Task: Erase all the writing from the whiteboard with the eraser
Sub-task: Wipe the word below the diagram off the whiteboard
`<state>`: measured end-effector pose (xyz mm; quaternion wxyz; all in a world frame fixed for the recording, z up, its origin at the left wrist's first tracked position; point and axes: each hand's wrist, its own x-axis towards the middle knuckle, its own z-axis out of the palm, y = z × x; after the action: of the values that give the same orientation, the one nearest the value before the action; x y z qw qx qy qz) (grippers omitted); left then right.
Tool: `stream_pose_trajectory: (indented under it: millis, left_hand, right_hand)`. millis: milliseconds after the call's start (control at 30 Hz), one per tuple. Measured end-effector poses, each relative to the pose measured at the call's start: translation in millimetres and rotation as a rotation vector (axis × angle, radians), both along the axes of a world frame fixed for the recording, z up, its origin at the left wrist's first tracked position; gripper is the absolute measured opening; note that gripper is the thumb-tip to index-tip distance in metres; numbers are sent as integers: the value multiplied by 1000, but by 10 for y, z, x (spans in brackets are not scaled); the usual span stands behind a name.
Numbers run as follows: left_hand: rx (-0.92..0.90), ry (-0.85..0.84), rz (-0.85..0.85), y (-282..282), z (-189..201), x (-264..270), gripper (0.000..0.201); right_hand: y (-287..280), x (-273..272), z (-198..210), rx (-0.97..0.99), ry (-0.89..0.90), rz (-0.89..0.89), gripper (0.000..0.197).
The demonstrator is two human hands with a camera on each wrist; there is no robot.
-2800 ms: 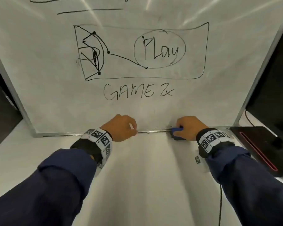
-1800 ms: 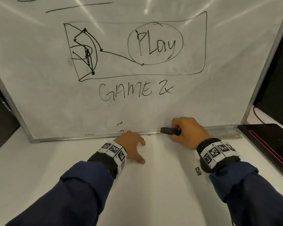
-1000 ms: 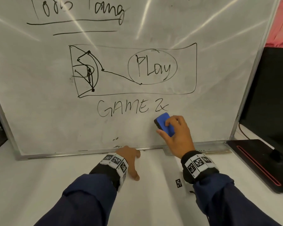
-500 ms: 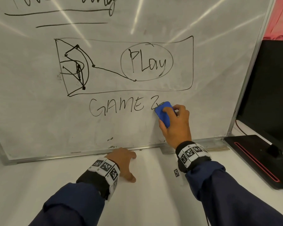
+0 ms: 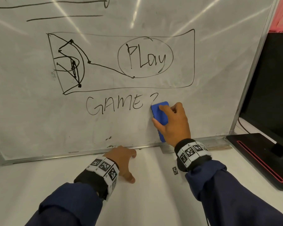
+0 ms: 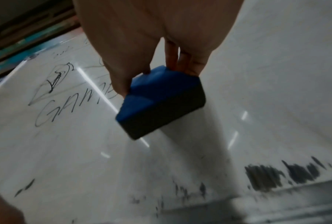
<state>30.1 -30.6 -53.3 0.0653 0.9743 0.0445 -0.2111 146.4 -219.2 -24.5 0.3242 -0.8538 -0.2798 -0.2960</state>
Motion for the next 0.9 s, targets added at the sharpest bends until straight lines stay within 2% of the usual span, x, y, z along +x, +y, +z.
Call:
stream_pose_trajectory:
  millis: [100, 267, 500, 667, 900]
  left_hand:
    - [-3, 0, -3, -3, -3, 5, 93]
    - [-15, -6, -9, -1, 2, 6, 91]
    - [-16, -6, -12, 3, 5, 6, 90]
    - [-25, -19, 0, 7, 14, -10, 89]
    - [-19, -75, -11, 52, -97, -16, 91]
  right_hand:
    - [-20, -19, 21, -3, 46, -2, 43]
    - [60, 20, 249, 130, -4, -14, 43]
    - [64, -69, 24, 44, 99, 25, 44]
    - [143, -33, 255, 171, -19, 26, 46]
    - [198, -76, -15, 27, 62, 37, 44]
